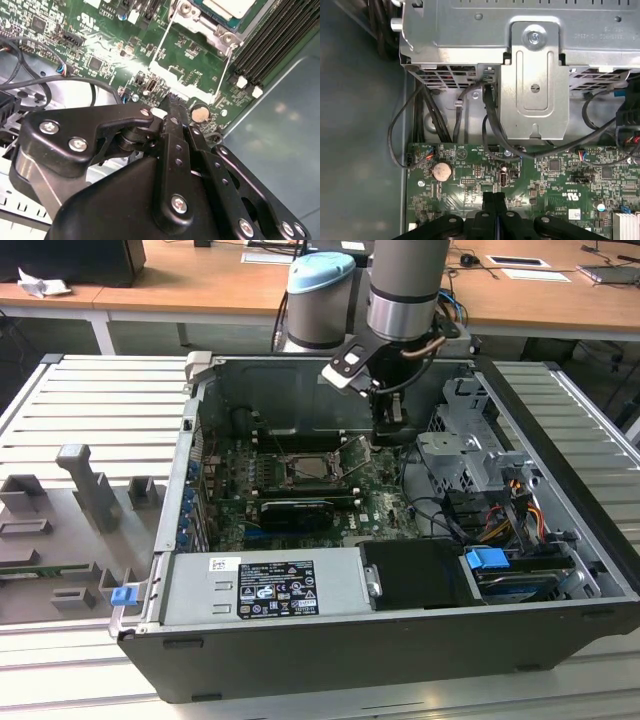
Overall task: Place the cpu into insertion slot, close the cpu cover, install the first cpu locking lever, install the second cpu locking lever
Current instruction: 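Close the cpu cover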
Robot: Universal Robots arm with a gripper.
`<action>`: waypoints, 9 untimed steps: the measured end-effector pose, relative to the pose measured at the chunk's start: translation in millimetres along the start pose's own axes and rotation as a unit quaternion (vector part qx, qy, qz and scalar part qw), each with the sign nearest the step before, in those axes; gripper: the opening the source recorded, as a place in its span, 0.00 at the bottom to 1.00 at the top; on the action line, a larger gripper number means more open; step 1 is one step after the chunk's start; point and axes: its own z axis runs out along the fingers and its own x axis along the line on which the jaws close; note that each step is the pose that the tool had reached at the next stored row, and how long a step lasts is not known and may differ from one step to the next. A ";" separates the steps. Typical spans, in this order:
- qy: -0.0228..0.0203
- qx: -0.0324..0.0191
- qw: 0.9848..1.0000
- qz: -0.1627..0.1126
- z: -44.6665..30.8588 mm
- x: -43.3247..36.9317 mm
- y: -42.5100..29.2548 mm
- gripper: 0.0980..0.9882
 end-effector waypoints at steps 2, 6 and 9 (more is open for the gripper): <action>0.000 0.000 1.000 0.000 1.7 0.0 1.4 0.01; 0.000 0.000 1.000 0.000 7.5 0.0 1.6 0.01; 0.000 0.000 1.000 0.000 12.8 0.0 1.3 0.01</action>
